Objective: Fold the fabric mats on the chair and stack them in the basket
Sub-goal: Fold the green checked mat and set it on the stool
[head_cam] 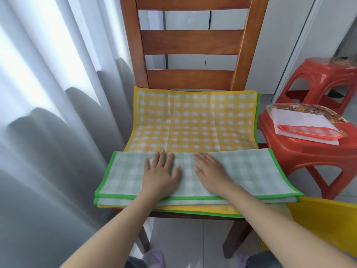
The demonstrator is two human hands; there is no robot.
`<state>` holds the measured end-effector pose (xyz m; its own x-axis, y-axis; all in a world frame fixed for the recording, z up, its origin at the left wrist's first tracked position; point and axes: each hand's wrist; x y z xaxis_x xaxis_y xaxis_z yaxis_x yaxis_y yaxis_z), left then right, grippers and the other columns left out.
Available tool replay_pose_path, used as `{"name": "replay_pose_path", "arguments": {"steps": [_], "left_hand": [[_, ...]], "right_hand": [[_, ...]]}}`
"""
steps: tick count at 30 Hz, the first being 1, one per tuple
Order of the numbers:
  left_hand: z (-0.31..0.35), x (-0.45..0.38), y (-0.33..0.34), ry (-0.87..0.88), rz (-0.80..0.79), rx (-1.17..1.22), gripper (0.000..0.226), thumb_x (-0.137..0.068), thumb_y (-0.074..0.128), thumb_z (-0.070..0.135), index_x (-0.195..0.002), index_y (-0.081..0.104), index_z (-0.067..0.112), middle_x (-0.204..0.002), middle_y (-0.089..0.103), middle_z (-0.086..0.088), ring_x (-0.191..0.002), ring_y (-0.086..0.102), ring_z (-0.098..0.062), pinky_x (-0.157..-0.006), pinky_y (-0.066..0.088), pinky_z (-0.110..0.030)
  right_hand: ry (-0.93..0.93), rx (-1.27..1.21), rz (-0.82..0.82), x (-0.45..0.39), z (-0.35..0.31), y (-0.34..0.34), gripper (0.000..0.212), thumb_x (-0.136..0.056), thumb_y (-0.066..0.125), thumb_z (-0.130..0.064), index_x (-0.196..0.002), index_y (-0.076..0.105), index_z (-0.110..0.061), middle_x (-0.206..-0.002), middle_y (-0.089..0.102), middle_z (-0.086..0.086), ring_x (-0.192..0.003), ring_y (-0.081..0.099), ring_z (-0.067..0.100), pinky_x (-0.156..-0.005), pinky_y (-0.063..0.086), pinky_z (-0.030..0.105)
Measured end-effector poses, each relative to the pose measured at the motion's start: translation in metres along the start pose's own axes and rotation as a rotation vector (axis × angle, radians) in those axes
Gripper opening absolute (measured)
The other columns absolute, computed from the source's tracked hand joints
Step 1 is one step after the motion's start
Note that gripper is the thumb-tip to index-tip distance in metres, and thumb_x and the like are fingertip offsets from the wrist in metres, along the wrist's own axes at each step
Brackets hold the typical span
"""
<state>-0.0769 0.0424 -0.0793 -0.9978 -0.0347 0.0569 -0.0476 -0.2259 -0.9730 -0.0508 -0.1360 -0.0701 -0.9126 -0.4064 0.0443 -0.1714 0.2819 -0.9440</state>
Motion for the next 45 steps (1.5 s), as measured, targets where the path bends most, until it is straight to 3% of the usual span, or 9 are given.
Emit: {"name": "replay_pose_path", "arguments": {"steps": [9, 14, 21, 24, 27, 31, 34, 42, 45], "left_hand": [[-0.060, 0.009, -0.017, -0.099, -0.003, 0.013, 0.059, -0.097, 0.020, 0.053, -0.151, 0.007, 0.035, -0.161, -0.004, 0.002, -0.147, -0.008, -0.016, -0.118, -0.006, -0.047], [-0.088, 0.007, -0.033, -0.162, 0.057, 0.074, 0.056, -0.096, 0.033, 0.051, -0.148, 0.022, 0.035, -0.160, 0.003, -0.010, -0.147, 0.002, -0.023, -0.118, 0.001, -0.048], [-0.115, -0.006, -0.050, -0.321, 0.214, 0.521, 0.057, -0.089, 0.059, 0.037, -0.141, 0.042, 0.023, -0.145, 0.042, -0.009, -0.135, 0.035, -0.023, -0.107, 0.032, -0.036], [-0.123, -0.005, -0.061, -0.383, 0.279, 0.891, 0.062, -0.085, 0.068, 0.019, -0.141, 0.042, 0.018, -0.135, 0.049, -0.011, -0.119, 0.050, -0.021, -0.086, 0.039, -0.023], [-0.127, 0.000, -0.067, -0.455, 0.273, 1.008, 0.067, -0.081, 0.073, 0.016, -0.140, 0.042, 0.013, -0.123, 0.054, -0.010, -0.099, 0.057, -0.021, -0.082, 0.046, -0.029], [-0.132, 0.004, -0.071, -0.505, 0.215, 0.995, 0.029, -0.074, 0.077, 0.021, -0.100, 0.072, 0.010, -0.091, 0.072, -0.004, -0.084, 0.069, -0.026, -0.081, 0.057, -0.042], [-0.132, 0.008, -0.073, -0.491, 0.164, 0.870, 0.025, -0.072, 0.076, 0.034, -0.081, 0.071, 0.011, -0.082, 0.073, -0.008, -0.080, 0.069, -0.028, -0.076, 0.055, -0.043], [-0.129, 0.020, -0.086, -0.366, -0.085, 0.918, 0.038, -0.085, 0.067, 0.036, -0.114, 0.058, 0.014, -0.104, 0.069, -0.004, -0.091, 0.069, -0.022, -0.086, 0.055, -0.043], [-0.127, 0.025, -0.096, -0.339, -0.067, 0.934, 0.043, -0.082, 0.072, 0.028, -0.118, 0.050, 0.017, -0.107, 0.066, -0.004, -0.093, 0.068, -0.022, -0.084, 0.056, -0.041]], "right_hand": [[-0.034, 0.165, -0.082, -0.003, -0.016, 0.007, 0.064, -0.094, 0.016, -0.057, -0.149, 0.002, -0.029, -0.158, -0.003, -0.008, -0.145, -0.004, 0.010, -0.117, -0.001, 0.033], [0.011, 0.135, -0.086, -0.009, -0.022, 0.007, 0.062, -0.094, 0.024, -0.055, -0.149, 0.009, -0.030, -0.158, 0.004, -0.007, -0.145, 0.002, 0.015, -0.116, 0.002, 0.035], [-0.110, -0.142, -0.034, -0.009, -0.042, 0.006, 0.047, -0.096, 0.040, -0.017, -0.139, 0.036, -0.035, -0.137, 0.038, -0.008, -0.128, 0.028, 0.015, -0.107, 0.020, 0.032], [-0.074, -0.149, -0.057, -0.013, -0.041, 0.007, 0.046, -0.095, 0.042, -0.021, -0.136, 0.038, -0.039, -0.137, 0.038, -0.009, -0.129, 0.027, 0.016, -0.109, 0.018, 0.033], [-0.065, -0.126, -0.077, -0.014, -0.042, 0.007, 0.044, -0.092, 0.047, -0.035, -0.134, 0.039, -0.043, -0.135, 0.036, -0.011, -0.130, 0.025, 0.015, -0.109, 0.017, 0.032], [-0.075, -0.113, -0.076, -0.010, -0.044, 0.007, 0.066, -0.069, 0.039, -0.069, -0.132, 0.039, -0.048, -0.127, 0.035, -0.016, -0.127, 0.025, 0.011, -0.106, 0.016, 0.029], [-0.079, -0.126, -0.077, -0.009, -0.044, 0.006, 0.066, -0.071, 0.048, -0.069, -0.133, 0.038, -0.048, -0.129, 0.035, -0.014, -0.128, 0.023, 0.012, -0.107, 0.014, 0.030], [-0.073, -0.147, -0.117, -0.005, -0.046, 0.003, 0.069, -0.074, 0.057, -0.067, -0.136, 0.034, -0.046, -0.133, 0.032, -0.012, -0.131, 0.019, 0.013, -0.109, 0.011, 0.032], [-0.063, -0.103, -0.162, -0.002, -0.050, 0.002, 0.090, -0.059, 0.050, -0.083, -0.138, 0.029, -0.047, -0.137, 0.027, -0.011, -0.132, 0.017, 0.014, -0.110, 0.010, 0.034]]}}
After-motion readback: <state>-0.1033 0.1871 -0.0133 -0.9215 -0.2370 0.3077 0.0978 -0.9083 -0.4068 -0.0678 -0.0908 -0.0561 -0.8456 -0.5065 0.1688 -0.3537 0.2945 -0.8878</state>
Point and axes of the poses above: each hand's wrist, its own x-axis away from the middle knuckle, its own y-axis out of the palm, z = x × y
